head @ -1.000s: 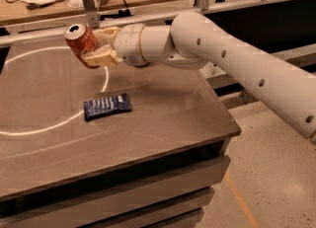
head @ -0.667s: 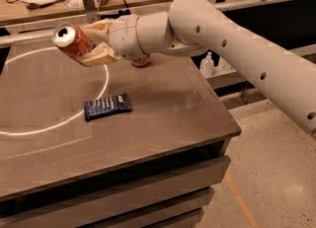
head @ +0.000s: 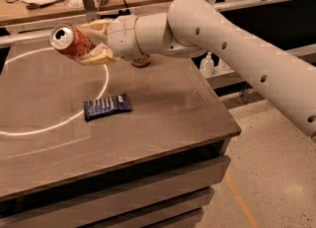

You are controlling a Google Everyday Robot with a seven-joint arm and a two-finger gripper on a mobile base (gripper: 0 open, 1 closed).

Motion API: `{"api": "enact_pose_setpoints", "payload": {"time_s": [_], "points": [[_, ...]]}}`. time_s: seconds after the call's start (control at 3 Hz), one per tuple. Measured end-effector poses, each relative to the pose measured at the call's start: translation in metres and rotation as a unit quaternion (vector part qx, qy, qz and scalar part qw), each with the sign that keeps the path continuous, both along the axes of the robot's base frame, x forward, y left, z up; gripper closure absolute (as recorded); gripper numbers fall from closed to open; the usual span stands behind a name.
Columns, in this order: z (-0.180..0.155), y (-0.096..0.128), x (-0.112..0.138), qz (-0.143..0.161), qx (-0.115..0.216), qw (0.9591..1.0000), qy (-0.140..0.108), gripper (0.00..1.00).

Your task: Knock coke can over

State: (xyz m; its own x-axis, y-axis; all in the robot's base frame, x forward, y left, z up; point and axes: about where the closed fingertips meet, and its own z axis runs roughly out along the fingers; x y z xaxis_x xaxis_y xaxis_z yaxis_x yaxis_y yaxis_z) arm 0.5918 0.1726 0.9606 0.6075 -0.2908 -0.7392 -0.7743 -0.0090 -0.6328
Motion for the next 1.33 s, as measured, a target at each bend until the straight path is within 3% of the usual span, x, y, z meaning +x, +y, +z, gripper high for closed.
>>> {"api": "enact_pose_setpoints", "payload": {"time_s": [0.33,0.67,1.33], "points": [[0.0158,0.0092,-0.0143,0.036,-0.052,0.9842,-0.166,1.0],[0.0213,0.015,-0.0187,0.038,-0.091,0.9541,-0.283,1.0],[0.0222,0.0189,-0.0213,0.055,-0.092,0.9406,-0.322,1.0]]}}
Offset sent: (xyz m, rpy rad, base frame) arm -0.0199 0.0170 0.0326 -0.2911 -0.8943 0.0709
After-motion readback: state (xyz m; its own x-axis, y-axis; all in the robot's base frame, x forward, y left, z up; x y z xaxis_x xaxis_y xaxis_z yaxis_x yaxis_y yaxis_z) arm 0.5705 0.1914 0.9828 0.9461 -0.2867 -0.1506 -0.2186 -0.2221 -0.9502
